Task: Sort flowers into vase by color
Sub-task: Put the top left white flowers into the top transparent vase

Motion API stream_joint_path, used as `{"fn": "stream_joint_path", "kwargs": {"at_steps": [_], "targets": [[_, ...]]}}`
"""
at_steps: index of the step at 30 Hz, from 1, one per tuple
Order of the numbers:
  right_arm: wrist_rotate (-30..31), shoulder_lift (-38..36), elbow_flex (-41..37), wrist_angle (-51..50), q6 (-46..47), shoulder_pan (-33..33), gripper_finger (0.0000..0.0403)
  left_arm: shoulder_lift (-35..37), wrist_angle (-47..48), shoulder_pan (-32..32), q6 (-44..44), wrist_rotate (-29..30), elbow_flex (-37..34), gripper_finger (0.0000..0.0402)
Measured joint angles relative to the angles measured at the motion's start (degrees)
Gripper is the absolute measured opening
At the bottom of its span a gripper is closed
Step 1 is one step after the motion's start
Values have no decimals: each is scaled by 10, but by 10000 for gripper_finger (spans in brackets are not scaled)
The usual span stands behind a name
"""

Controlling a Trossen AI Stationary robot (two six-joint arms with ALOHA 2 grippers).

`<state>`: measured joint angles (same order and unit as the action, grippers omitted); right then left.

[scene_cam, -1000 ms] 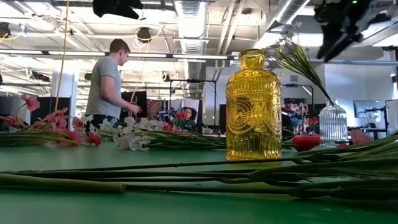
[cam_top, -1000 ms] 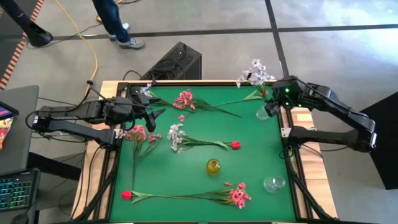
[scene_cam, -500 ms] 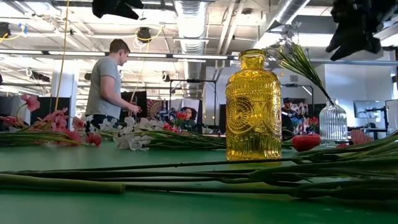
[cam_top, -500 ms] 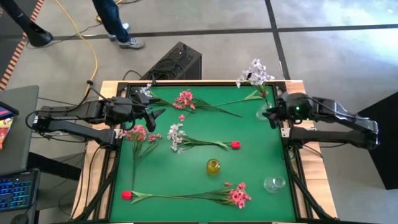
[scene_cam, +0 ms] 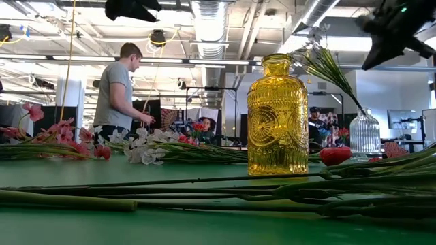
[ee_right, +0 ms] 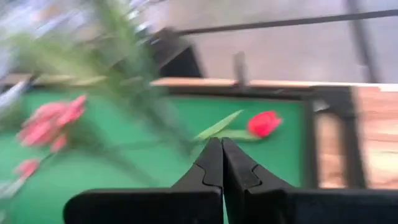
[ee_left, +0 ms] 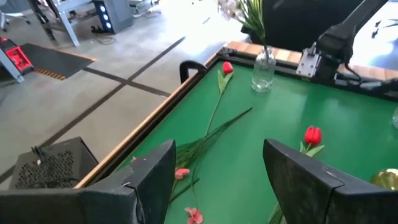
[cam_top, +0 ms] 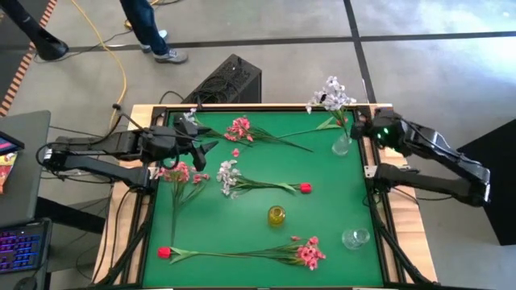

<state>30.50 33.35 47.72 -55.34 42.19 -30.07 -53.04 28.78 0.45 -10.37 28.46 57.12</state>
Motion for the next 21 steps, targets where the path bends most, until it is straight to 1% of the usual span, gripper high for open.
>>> {"fn": "stream_joint_path", "kwargs": {"at_steps": [3, 7, 10, 12, 14, 15, 17, 19, 21], "targets": [[5, 36, 0, 34, -9, -64, 16, -15, 0, 0, 0, -13, 0, 232], [-8, 100, 0, 54, -79, -160, 16, -32, 1, 0, 0, -27, 0, 232], [-45, 124, -1, 47, -148, -219, 17, -34, 5, 0, -5, -32, 0, 232], [-72, 128, 0, 49, -181, -248, 19, -32, 7, 0, -15, -39, 0, 232], [-86, 128, 0, 49, -208, -271, 19, -30, 16, 0, -25, -39, 0, 232], [-84, 128, 0, 49, -213, -281, 19, -30, 17, 0, -28, -39, 0, 232], [-62, 130, 0, 54, -220, -304, 19, -29, 17, 0, -28, -39, 0, 232], [-49, 139, 0, 78, -228, -325, 19, -29, 16, 0, -29, -39, 0, 232], [-36, 147, -1, 84, -225, -335, 19, -28, 14, 0, -29, -39, 0, 232]]}}
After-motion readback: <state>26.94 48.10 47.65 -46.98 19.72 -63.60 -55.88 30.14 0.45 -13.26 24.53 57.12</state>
